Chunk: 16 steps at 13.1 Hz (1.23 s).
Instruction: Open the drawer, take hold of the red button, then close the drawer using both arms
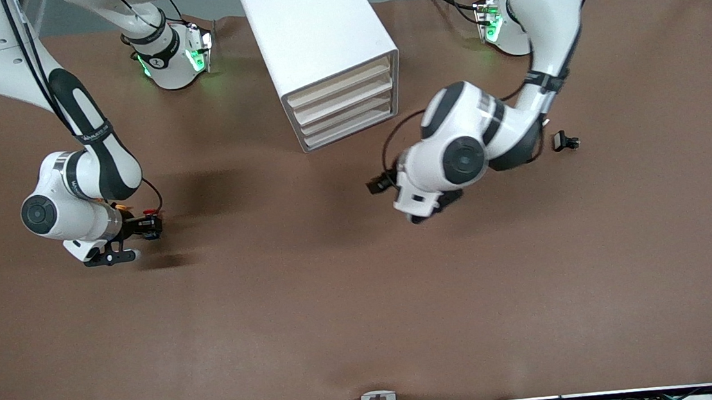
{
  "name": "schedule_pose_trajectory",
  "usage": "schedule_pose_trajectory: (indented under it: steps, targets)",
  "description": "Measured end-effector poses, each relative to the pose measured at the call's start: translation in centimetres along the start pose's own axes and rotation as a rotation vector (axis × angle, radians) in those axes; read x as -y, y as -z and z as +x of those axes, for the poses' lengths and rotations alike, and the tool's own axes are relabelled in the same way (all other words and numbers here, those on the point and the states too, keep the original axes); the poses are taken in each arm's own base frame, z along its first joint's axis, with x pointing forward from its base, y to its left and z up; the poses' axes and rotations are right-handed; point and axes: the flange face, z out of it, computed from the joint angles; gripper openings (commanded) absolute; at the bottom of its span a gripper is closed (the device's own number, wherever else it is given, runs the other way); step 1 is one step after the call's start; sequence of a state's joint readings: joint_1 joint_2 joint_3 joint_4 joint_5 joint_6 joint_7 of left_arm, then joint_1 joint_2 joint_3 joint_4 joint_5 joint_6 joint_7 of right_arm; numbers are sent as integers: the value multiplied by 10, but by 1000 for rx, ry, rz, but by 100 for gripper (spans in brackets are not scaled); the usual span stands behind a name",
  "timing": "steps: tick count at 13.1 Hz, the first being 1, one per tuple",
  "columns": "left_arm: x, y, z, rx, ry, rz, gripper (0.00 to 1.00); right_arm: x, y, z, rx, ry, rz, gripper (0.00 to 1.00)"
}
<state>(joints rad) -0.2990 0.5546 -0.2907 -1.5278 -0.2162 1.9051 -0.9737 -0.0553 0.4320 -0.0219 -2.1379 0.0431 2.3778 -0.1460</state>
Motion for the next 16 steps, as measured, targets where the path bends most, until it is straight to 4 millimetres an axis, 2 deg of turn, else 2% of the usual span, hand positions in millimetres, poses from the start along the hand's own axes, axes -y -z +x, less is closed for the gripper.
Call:
schedule_pose_trajectory:
  steps: [2,4,5,7,9,12,14,16]
  targets:
    - [25,30,34,-117,6,36,100,0,1,1,-1,0,0,100]
    - [47,62,55,-220,12,58,100,4,10,2,10,4,2,100]
    - [58,78,65,-250,7,59,100,9,21,3,15,-11,3,100]
    - [85,108,88,-308,-56,78,100,34,51,2,18,-67,-2,100]
    - [118,140,111,-374,-146,118,100,62,93,-6,7,-83,-7,100]
    - [168,188,131,-407,-286,152,100,72,164,-28,-43,-77,-3,100]
    - [200,214,133,-390,-338,187,100,76,218,-45,-68,-71,1,100]
    - [227,244,123,-386,-357,211,100,78,275,-60,-82,-67,4,100]
